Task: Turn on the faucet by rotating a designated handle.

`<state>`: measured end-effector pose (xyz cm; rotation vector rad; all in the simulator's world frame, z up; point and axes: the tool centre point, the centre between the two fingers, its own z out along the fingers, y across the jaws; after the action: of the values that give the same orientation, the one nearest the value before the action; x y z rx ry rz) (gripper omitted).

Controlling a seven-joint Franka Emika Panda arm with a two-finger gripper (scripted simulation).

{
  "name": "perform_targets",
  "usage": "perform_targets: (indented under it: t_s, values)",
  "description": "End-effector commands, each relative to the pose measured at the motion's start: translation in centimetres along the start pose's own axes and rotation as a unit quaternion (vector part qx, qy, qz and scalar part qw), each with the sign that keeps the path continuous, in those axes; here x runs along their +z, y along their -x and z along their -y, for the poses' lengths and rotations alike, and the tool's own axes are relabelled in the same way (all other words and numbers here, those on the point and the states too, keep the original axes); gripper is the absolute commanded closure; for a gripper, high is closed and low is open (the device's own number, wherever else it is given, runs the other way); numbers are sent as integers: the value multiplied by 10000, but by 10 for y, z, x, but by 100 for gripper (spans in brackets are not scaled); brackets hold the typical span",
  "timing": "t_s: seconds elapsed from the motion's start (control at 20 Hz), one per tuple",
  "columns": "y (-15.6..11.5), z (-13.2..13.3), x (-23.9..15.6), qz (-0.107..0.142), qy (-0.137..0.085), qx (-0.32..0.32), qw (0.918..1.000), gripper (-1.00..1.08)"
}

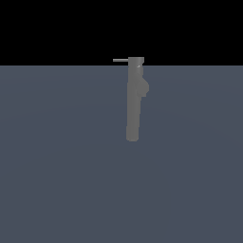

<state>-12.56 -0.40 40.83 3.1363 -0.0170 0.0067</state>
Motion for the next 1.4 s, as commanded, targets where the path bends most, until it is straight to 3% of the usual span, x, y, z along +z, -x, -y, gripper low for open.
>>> perform_targets:
  t_s: [0.0,0.8,1.35]
  values:
    - [-20,1,12,-1,-4,12,10000,108]
    - [-138,7,82,15,-20,77,10000,108]
    - [-184,8,106,20,-25,101,9999,108]
